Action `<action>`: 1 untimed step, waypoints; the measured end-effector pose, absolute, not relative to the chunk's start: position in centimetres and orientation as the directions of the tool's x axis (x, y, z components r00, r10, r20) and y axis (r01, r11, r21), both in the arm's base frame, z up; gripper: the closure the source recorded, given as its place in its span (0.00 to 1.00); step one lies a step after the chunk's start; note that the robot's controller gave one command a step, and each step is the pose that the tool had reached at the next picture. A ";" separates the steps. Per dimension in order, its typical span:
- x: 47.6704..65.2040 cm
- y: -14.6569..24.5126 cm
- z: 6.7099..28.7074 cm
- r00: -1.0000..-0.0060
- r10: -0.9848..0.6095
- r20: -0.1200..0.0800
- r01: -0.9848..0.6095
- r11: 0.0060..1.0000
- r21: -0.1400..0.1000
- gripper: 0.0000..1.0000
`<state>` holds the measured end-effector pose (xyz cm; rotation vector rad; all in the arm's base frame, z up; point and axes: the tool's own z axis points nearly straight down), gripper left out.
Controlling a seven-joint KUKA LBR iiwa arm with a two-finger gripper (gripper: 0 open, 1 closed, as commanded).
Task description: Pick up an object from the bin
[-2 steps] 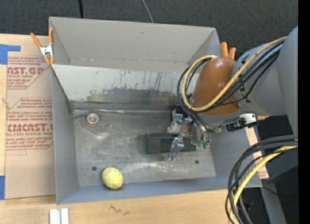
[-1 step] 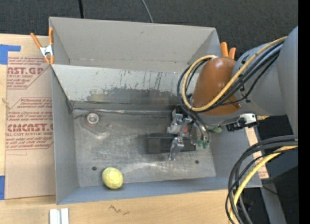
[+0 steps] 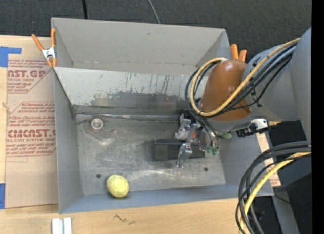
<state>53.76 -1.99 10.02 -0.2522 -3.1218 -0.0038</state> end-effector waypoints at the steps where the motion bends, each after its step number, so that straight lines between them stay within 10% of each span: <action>1: 53.8 -2.0 10.0 -0.987 0.160 0.010 0.160 0.987 0.002 1.00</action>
Offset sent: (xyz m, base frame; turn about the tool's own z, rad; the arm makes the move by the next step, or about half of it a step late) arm 0.0000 0.0000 0.0000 0.0000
